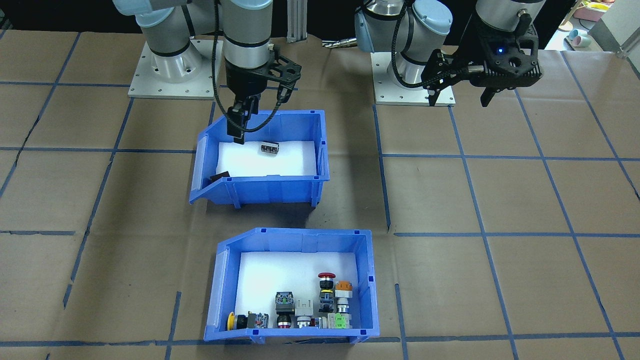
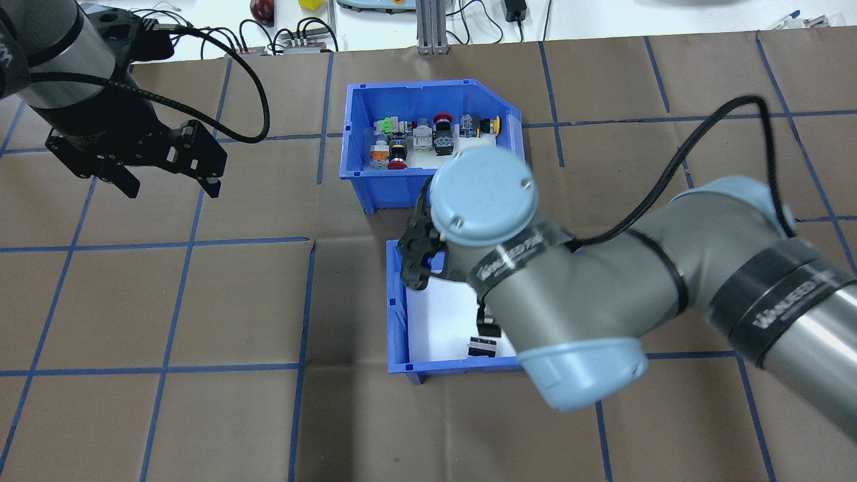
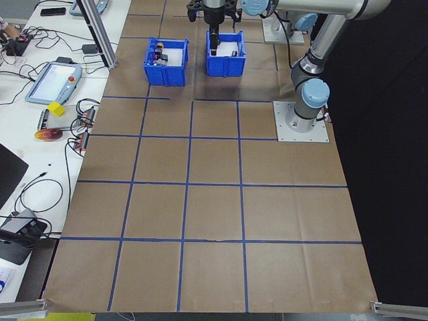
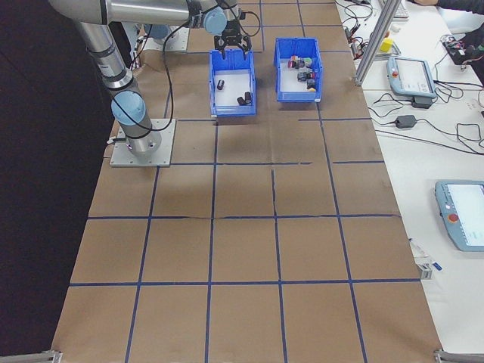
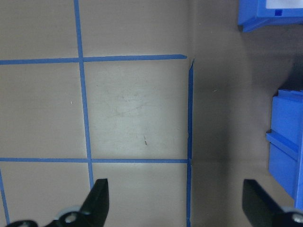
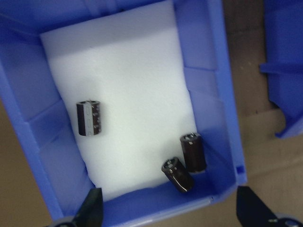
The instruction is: Place button box in front
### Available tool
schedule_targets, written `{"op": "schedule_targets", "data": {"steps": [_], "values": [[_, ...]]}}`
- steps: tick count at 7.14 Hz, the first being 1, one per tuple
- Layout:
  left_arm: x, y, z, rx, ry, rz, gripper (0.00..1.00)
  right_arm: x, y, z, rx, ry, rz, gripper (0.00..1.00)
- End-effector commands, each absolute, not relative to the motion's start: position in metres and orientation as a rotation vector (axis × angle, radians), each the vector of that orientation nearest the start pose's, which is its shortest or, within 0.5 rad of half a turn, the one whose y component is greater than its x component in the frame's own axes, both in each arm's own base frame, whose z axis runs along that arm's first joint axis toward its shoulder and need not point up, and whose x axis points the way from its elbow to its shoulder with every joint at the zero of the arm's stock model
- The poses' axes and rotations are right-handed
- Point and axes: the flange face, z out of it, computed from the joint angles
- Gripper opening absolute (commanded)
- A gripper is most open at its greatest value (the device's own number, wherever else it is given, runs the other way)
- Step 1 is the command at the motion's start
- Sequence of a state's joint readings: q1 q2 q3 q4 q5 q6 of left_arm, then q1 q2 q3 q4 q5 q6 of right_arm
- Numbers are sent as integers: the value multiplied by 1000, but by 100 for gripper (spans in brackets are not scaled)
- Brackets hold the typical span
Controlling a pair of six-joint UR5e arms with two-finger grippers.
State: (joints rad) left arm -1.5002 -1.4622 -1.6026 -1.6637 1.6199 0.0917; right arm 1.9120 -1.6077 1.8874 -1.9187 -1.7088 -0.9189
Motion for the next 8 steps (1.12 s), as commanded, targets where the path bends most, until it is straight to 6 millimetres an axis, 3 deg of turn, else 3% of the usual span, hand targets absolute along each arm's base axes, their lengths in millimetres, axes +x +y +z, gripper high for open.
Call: {"op": "schedule_targets", "data": {"steps": [1,2,4,6,8], "values": [[-97,-450,515,36,3092,28,99,175,-458,416,-1558,2913,-71,100],[-97,-450,515,36,3092,28,99,145,-469,422,-1417,2984,-88,100],[-97,-450,515,36,3092,28,99,112,-490,450,-750,3151,-234,100],[-97,-450,515,36,3092,28,99,108,-490,470,-192,3205,-162,100],[-97,-450,515,36,3092,28,99,112,-486,477,236,3154,-72,100]]}}
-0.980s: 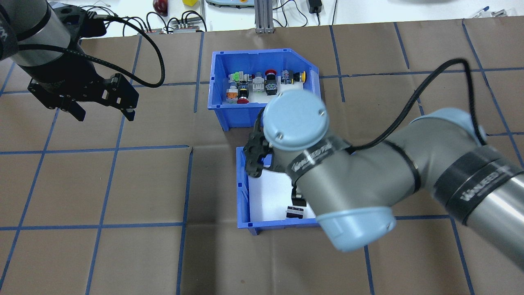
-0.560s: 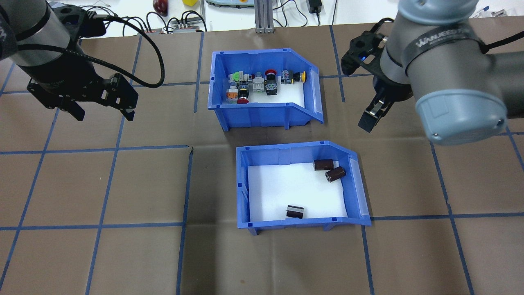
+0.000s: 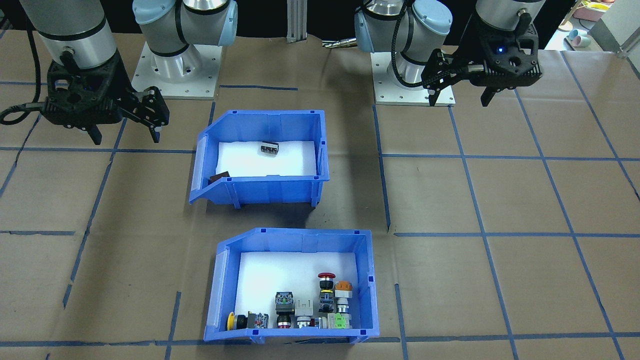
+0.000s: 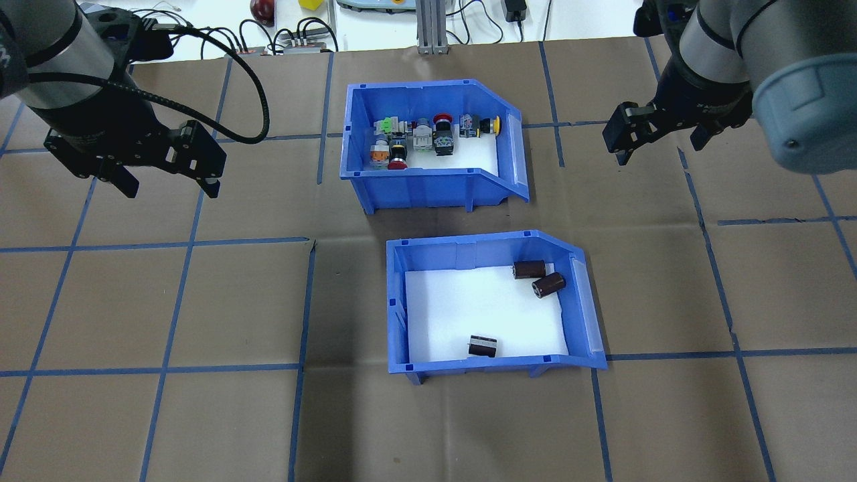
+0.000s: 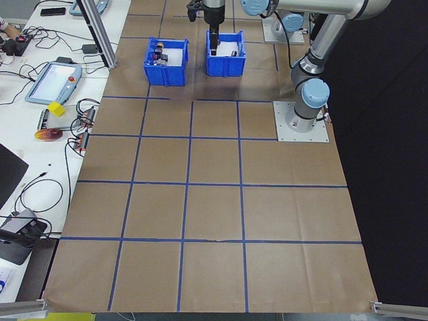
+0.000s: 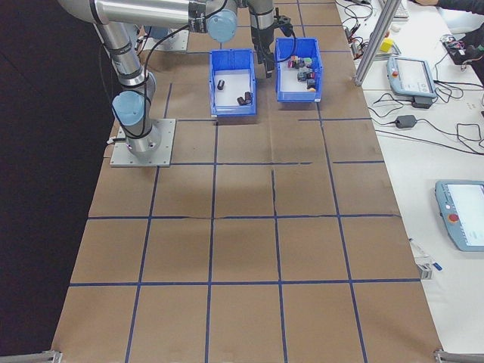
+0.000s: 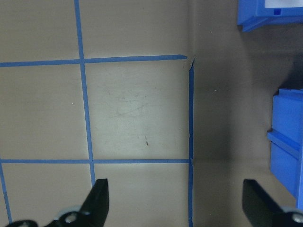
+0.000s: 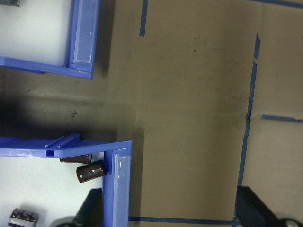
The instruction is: Place button box in front
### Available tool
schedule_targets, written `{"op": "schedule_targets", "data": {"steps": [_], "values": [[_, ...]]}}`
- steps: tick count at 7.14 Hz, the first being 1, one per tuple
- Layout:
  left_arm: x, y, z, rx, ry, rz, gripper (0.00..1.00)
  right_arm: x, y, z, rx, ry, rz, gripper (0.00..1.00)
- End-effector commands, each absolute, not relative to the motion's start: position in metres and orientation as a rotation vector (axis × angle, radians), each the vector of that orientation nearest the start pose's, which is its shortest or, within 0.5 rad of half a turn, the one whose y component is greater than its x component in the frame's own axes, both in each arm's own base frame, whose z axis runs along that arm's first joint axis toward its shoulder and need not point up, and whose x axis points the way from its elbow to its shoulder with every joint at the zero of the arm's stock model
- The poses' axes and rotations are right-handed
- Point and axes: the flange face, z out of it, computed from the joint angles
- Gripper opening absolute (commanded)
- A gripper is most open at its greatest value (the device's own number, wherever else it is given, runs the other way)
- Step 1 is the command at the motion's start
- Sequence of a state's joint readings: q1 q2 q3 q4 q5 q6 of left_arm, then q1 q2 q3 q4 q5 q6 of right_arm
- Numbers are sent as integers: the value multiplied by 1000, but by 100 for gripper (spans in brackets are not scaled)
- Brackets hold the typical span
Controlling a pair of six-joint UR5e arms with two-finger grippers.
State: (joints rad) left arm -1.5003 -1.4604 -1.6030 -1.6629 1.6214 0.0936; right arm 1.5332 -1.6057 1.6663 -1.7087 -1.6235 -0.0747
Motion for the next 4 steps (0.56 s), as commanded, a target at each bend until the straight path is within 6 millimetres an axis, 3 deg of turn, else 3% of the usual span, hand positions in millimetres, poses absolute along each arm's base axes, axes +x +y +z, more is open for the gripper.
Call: {"op": "schedule_targets", "data": {"steps": [1,4], "values": [[-97,-450,515,36,3092,28,99,118,-482,474,345,3103,-27,100],[-97,-450,515,36,3093,28,99,118,-477,476,348,3116,3,100]]}}
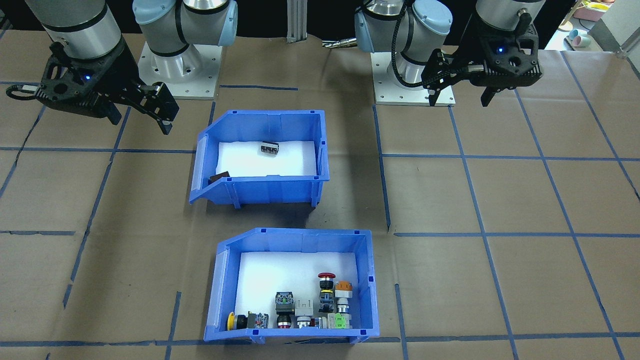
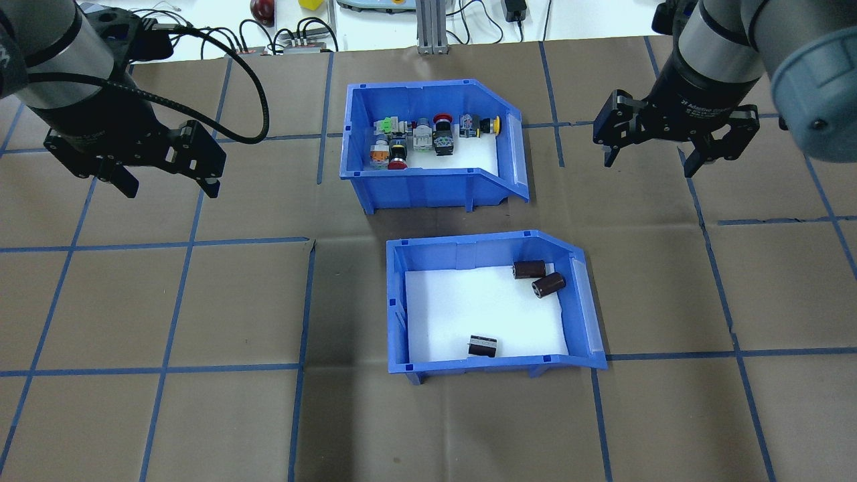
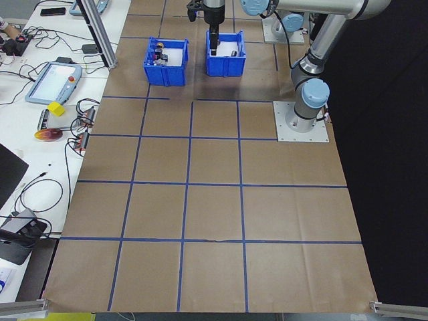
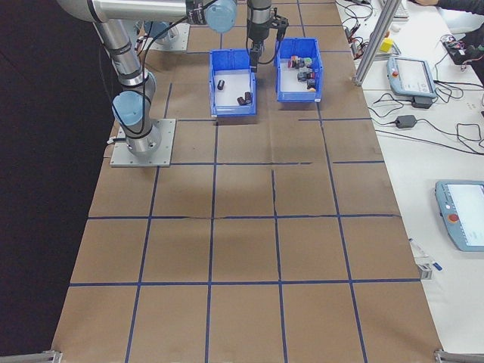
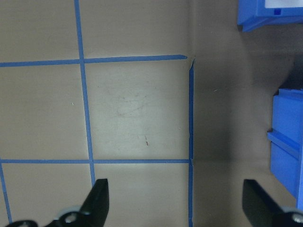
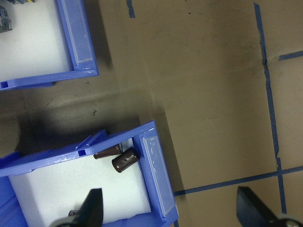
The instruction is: Place button box in front
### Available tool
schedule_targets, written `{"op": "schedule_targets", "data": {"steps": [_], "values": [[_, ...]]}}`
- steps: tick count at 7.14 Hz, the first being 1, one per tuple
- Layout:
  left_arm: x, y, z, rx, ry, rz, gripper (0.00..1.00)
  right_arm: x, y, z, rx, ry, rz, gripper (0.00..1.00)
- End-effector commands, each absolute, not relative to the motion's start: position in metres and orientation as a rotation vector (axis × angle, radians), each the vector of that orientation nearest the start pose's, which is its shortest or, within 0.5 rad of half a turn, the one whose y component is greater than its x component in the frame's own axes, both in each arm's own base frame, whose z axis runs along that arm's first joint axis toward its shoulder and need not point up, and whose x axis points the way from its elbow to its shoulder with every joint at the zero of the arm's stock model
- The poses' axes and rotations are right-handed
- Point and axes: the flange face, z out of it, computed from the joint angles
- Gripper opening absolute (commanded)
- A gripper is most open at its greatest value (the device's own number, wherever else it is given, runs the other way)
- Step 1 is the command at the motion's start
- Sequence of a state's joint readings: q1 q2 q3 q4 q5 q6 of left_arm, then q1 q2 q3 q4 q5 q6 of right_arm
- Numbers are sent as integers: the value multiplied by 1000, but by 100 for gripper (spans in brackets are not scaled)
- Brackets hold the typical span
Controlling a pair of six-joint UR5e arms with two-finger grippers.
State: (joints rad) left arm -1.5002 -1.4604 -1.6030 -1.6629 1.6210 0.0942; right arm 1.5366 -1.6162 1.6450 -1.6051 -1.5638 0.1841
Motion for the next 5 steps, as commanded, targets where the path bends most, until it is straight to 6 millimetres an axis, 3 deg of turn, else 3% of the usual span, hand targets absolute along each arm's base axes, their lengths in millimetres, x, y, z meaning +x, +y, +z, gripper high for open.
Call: {"op": "schedule_targets", "data": {"steps": [1,5], "values": [[-97,-450,515,38,3092,28,99,118,-475,475,348,3117,22,100],[-97,-450,515,38,3092,28,99,118,-476,477,346,3118,32,100]]}}
